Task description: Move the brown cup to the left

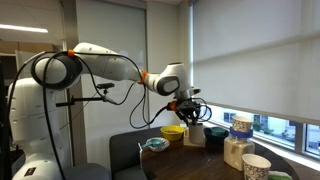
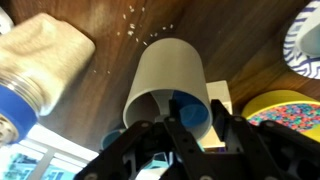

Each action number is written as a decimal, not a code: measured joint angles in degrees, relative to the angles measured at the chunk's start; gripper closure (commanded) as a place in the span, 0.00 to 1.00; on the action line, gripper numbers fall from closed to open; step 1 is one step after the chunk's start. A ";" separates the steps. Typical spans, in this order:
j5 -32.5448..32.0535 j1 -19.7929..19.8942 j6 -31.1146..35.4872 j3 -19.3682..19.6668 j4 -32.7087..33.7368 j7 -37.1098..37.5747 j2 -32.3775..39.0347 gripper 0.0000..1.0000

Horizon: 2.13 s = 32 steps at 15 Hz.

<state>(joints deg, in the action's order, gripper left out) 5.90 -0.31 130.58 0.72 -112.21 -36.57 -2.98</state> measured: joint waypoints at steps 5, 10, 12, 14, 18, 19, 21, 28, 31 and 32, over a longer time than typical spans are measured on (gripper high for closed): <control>0.00 -4.67 7.99 -3.92 0.03 -6.24 1.74 0.89; 0.93 -5.21 14.99 -5.41 2.33 -11.65 6.94 0.89; 2.56 -5.06 16.15 -6.00 3.37 -14.14 9.16 0.89; 5.00 -4.87 16.33 -6.89 4.70 -16.68 11.14 0.89; 9.08 -3.87 16.25 -8.73 7.43 -20.27 13.78 0.89; 9.82 -3.44 16.17 -9.08 7.88 -20.81 14.21 0.89; 10.55 -2.63 15.39 -9.40 8.53 -21.27 15.03 0.89; 10.53 0.03 10.62 -9.22 9.20 -21.26 17.15 0.76; 10.52 0.35 9.43 -9.22 9.55 -21.07 17.79 0.33; 10.52 0.34 9.20 -9.32 9.87 -21.06 17.74 0.25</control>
<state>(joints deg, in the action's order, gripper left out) 16.42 0.03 139.78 -8.60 -102.35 -57.63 14.76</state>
